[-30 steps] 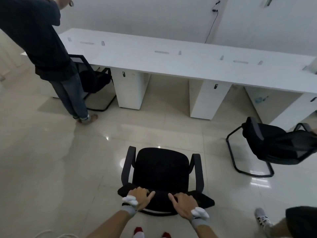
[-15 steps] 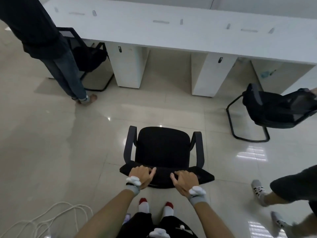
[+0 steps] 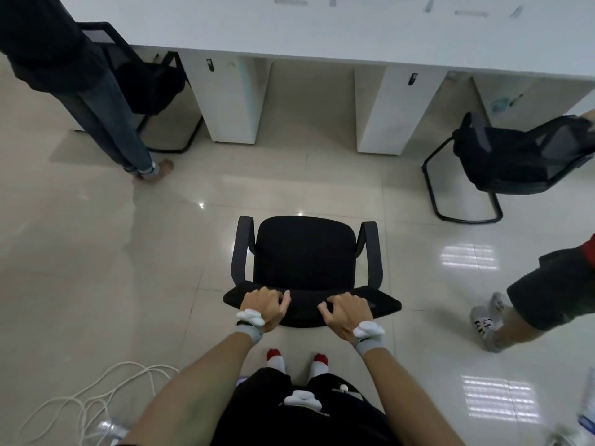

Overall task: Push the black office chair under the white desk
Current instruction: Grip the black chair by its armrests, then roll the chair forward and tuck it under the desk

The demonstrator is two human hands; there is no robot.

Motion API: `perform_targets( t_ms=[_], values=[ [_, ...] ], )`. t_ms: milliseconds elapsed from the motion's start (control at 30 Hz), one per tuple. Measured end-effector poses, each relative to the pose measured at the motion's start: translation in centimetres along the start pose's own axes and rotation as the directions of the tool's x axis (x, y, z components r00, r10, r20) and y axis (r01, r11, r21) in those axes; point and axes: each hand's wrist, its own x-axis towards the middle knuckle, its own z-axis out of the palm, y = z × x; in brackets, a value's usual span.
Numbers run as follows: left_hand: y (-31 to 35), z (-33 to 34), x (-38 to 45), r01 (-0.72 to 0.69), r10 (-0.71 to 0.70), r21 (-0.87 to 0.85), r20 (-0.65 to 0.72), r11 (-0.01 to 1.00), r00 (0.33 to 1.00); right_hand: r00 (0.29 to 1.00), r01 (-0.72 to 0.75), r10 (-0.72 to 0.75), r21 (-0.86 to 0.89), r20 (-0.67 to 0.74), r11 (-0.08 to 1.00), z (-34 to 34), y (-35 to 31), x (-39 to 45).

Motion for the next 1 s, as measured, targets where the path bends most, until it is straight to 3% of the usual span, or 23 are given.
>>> perform_targets(
  t_ms=[1000],
  values=[
    [-1.2,-7.6,17.8,-0.023,0.021,-0.028,-0.053,0.999,0.998,0.998,-0.049,0.049,-0.02,-0.035,0.999,-7.8,0.2,17.4]
  ],
)
